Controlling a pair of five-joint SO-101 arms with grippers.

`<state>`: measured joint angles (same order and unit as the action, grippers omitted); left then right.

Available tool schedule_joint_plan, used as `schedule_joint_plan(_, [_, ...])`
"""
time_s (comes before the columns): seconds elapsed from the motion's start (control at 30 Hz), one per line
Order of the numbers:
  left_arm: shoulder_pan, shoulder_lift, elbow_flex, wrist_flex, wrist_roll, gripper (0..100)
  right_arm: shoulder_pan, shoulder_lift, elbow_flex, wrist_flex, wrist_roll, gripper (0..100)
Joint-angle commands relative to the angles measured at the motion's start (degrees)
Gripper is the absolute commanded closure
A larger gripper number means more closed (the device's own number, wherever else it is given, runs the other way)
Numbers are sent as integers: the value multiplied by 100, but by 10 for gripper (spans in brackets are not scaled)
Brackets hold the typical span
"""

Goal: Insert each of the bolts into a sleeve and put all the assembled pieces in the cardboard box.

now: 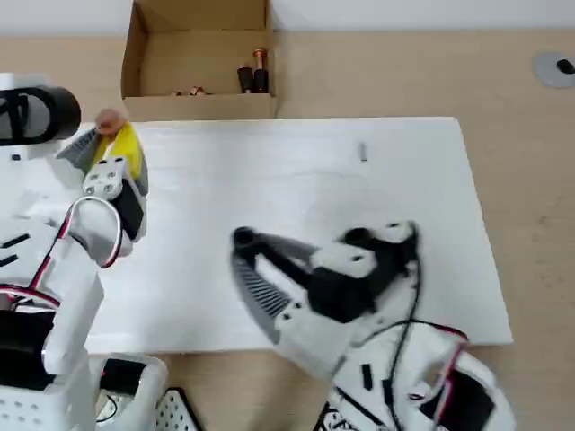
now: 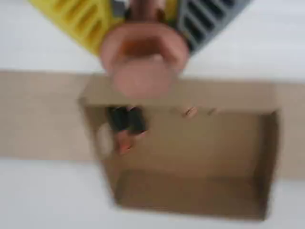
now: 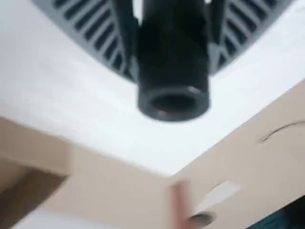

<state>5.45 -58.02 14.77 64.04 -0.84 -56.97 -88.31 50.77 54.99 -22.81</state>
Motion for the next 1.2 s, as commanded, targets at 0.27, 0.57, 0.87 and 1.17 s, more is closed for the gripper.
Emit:
schedule_joint_plan(0.27, [1855,-75,-44,18,44,994,-418,-4,505,-642,-53,988])
schedule_joint_plan(0.57, [1855,-75,0,413,44,994,-418,-4,523,-668,-53,988])
schedule_joint_plan(0.87, [1855,-75,-26,360,598,994,-418,-4,505,-668,-53,988])
schedule_joint_plan(1.17, [1855,-48,-325,316,563,993,-418,-4,593,-668,-53,988])
